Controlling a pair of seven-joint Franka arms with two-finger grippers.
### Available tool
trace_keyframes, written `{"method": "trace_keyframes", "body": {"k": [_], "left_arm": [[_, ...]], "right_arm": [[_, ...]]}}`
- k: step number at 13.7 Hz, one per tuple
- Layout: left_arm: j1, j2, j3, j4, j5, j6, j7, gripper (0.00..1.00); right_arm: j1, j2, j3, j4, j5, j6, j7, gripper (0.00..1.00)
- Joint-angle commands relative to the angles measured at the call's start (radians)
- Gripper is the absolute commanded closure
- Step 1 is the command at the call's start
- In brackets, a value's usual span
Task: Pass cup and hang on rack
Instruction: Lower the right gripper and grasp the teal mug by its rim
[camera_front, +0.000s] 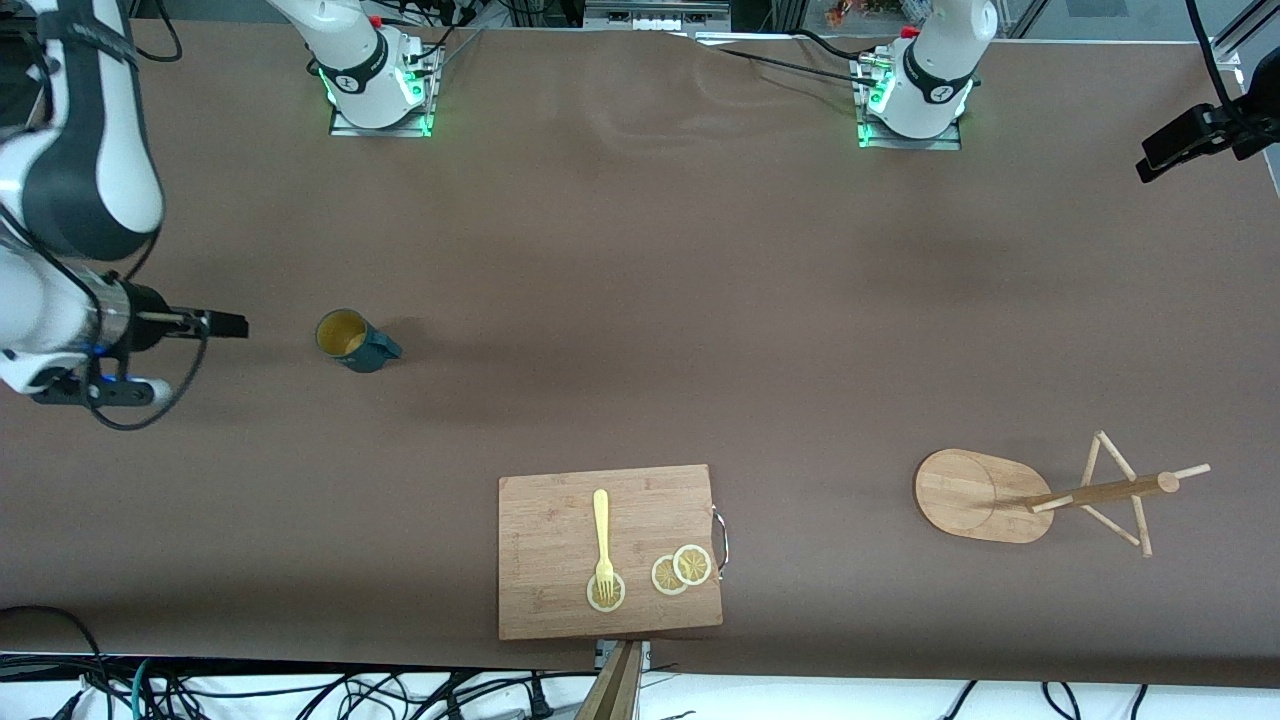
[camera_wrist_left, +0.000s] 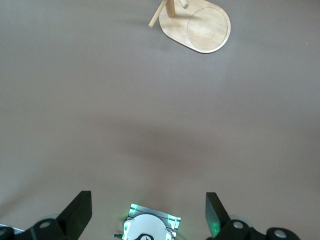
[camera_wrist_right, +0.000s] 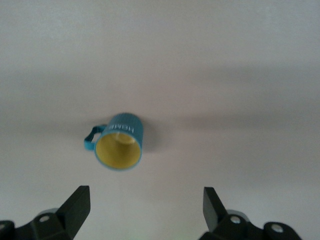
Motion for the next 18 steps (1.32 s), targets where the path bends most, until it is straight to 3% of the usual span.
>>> {"method": "trace_keyframes", "body": {"k": [1, 5, 10, 18], "left_arm": [[0.006, -0.007, -0.006, -0.003, 0.030, 0.009, 0.019, 0.00], [0.006, -0.009, -0.005, -0.003, 0.030, 0.009, 0.019, 0.00], [0.006, -0.012, -0.016, -0.002, 0.029, 0.008, 0.019, 0.00], [-0.008, -0.009, -0.025, 0.009, 0.024, 0.008, 0.019, 0.00]], "right_arm": [[-0.002, -0.026, 0.007, -0.149, 0.018, 0.140, 0.018, 0.00], [0.015, -0.026, 0.009, -0.307, 0.020, 0.315, 0.018, 0.00], [0.027, -0.026, 0.009, -0.411, 0.020, 0.397, 0.018, 0.00], [0.027, -0.023, 0.010, -0.488, 0.020, 0.483, 0.018, 0.02]]}}
